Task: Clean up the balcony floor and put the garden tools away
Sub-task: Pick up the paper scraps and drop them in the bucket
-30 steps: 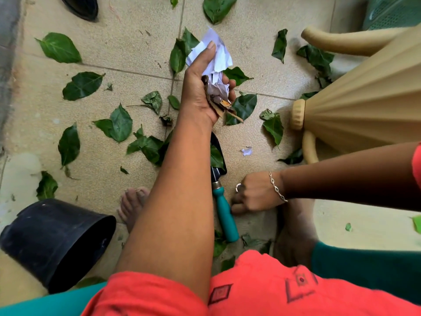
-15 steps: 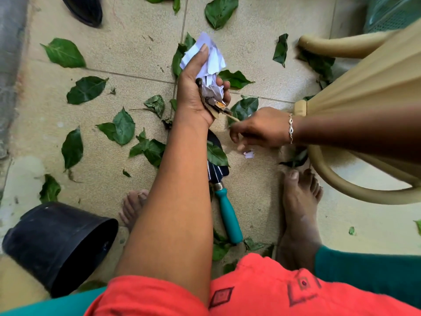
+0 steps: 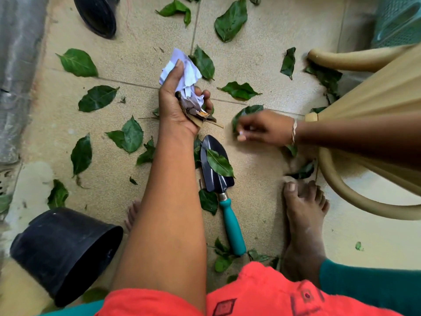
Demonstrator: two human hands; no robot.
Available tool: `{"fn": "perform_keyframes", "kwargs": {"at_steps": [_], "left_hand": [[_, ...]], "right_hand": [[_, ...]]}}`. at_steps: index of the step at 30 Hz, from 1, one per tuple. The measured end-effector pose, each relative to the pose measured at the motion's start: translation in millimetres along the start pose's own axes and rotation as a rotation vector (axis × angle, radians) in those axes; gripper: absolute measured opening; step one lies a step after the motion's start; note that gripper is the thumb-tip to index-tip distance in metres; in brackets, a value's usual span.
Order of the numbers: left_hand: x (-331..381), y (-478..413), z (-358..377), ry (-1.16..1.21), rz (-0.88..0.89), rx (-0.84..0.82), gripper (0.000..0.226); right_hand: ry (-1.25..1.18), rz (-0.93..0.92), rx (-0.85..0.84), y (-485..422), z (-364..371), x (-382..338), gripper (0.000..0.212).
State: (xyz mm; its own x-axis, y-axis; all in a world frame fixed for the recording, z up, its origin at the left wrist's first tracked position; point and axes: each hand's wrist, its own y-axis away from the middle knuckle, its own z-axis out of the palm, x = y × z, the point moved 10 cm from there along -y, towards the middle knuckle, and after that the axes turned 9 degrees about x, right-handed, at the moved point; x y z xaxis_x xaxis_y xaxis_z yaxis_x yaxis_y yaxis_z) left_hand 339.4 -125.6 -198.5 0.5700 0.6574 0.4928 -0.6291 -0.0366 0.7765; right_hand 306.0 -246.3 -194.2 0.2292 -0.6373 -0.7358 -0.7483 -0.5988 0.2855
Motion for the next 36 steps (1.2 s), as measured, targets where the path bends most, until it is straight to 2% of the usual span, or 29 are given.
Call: {"fn": "perform_keyframes", "kwargs": {"at_steps": [1, 3, 6, 8, 13, 17, 20, 24, 27, 30, 33, 36], "left_hand": [[-1, -1, 1, -0.007, -0.001, 0.000, 0.032], [-4, -2, 2, -0.009, -0.012, 0.008, 0.031], [-5, -3, 5, 0.010, -0.019, 0.034, 0.030], [-1, -5, 6, 0.034, -0.009, 0.055, 0.030], [11, -15, 2, 0.159, -0.003, 0.093, 0.048], [26, -27, 1, 0.266, 0.015, 0.181, 0.033], [40, -29, 13, 0.348, 0.021, 0.223, 0.048], [49, -8, 31, 0.419, -0.005, 0.279, 0.028], [63, 27, 49, 0.452, -0.012, 0.308, 0.024], [88, 77, 79, 0.484, -0.026, 0.310, 0.027], [116, 134, 114, 0.522, -0.059, 0.291, 0.046], [158, 194, 155, 0.459, -0.054, 0.234, 0.063]], "right_hand": [[-0.234, 0.167, 0.007, -9, -8, 7, 0.018], [-0.625, 0.374, 0.085, -25, -24, 14, 0.015], [-0.956, 0.513, 0.251, -45, -48, 21, 0.011], [-1.091, 0.548, 0.290, -58, -54, 19, 0.015], [-1.213, 0.484, 0.365, -94, -65, 6, 0.031], [-1.337, 0.455, 0.339, -124, -76, -3, 0.026], [-1.406, 0.461, 0.317, -137, -87, -8, 0.023], [-1.487, 0.572, 0.386, -127, -96, -15, 0.045], [-1.664, 0.641, 0.420, -107, -99, -38, 0.058], [-1.826, 0.688, 0.534, -81, -119, -73, 0.056], [-1.947, 0.701, 0.678, -52, -159, -116, 0.058], [-2.025, 0.684, 0.821, -17, -207, -171, 0.042]]}}
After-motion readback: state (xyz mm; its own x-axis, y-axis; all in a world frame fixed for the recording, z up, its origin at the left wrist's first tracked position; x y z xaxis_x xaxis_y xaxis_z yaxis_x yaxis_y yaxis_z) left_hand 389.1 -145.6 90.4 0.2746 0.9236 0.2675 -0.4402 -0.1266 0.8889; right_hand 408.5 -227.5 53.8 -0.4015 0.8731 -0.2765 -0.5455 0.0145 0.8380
